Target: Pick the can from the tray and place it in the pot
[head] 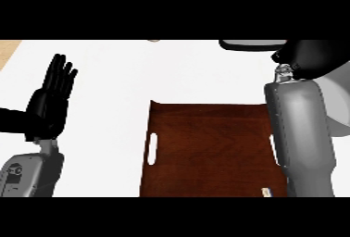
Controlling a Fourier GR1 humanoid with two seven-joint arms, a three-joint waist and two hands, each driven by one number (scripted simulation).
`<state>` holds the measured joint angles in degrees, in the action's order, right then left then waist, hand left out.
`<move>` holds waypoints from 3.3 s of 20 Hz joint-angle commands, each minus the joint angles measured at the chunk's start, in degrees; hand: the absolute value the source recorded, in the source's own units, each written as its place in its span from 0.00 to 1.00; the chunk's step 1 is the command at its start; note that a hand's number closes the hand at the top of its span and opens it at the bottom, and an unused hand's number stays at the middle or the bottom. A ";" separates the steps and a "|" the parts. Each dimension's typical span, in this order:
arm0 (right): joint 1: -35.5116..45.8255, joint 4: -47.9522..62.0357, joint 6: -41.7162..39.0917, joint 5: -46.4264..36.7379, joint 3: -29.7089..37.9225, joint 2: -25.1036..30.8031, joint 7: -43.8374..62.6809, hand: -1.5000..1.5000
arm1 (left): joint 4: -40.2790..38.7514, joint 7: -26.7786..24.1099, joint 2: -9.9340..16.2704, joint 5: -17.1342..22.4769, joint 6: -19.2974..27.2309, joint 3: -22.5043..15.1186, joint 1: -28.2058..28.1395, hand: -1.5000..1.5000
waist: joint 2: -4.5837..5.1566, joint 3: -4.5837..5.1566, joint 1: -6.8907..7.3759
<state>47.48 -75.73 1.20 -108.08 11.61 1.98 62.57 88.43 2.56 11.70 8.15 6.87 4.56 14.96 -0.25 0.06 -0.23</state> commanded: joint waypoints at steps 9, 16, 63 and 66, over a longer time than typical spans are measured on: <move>-20.70 -21.11 -1.60 9.68 9.24 7.55 -8.08 1.00 | -0.76 -0.03 0.66 -0.19 -0.46 1.57 0.93 0.50 | 0.14 -0.08 -0.41; -26.58 -20.88 -0.68 20.58 15.54 13.51 -14.37 1.00 | 0.49 -0.04 0.58 0.08 -1.72 2.14 -0.95 0.50 | 0.22 -0.07 0.11; -53.73 -30.33 26.75 90.64 42.08 7.95 -50.02 0.00 | 0.31 -1.15 -0.96 -0.11 -3.62 3.42 -2.45 0.50 | 0.11 -0.07 -0.26; -59.55 -37.28 26.53 95.23 44.05 1.41 -53.31 0.00 | 0.55 -1.17 -1.55 -1.39 -2.52 2.80 -2.98 0.50 | 0.08 -0.06 -0.43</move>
<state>-6.13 -107.66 28.72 -18.16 52.75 7.06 11.99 88.19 2.45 10.53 6.46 4.89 7.13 14.73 -0.17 -0.01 -0.80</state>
